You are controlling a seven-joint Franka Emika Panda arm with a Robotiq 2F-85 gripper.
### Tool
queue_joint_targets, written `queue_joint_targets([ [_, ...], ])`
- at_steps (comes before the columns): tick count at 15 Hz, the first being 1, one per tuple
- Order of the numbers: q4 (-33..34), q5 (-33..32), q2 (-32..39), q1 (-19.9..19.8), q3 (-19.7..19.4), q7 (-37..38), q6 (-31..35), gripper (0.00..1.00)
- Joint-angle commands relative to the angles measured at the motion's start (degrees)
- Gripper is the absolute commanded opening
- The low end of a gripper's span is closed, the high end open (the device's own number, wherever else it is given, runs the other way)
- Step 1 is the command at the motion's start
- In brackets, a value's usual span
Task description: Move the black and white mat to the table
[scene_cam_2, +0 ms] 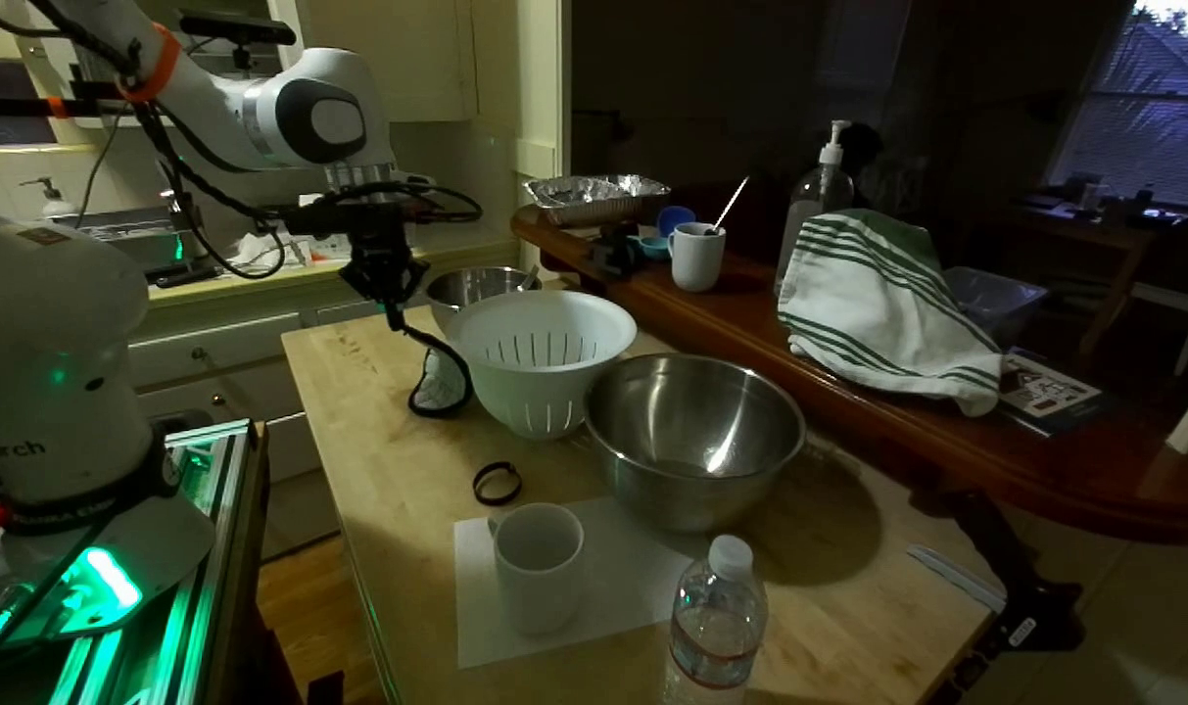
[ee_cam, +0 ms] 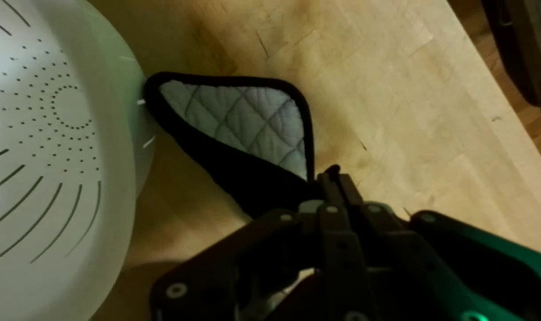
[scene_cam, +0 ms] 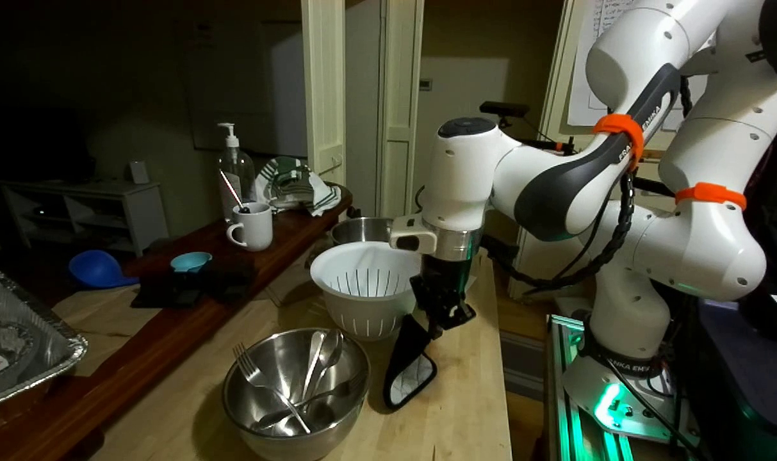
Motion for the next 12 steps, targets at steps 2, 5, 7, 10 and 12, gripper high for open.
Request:
queue_joint_targets([
  [2,0.4,10.0,5.0,4.3,-5.3,-15.8,-0.8,0.01],
  [5,1.6,15.2,8.4,6.8,-8.0,-28.1,0.1,0.01],
  [7,2.9,18.4,10.4,9.1,-10.0,-35.1,-1.7,0.01],
  [10,4.5,25.8,13.8,0.0,1.4,-43.4,-3.9,0.01],
  [12,6.2,27.0,16.1,-3.3,6.8,-46.2,-4.8,0.01],
])
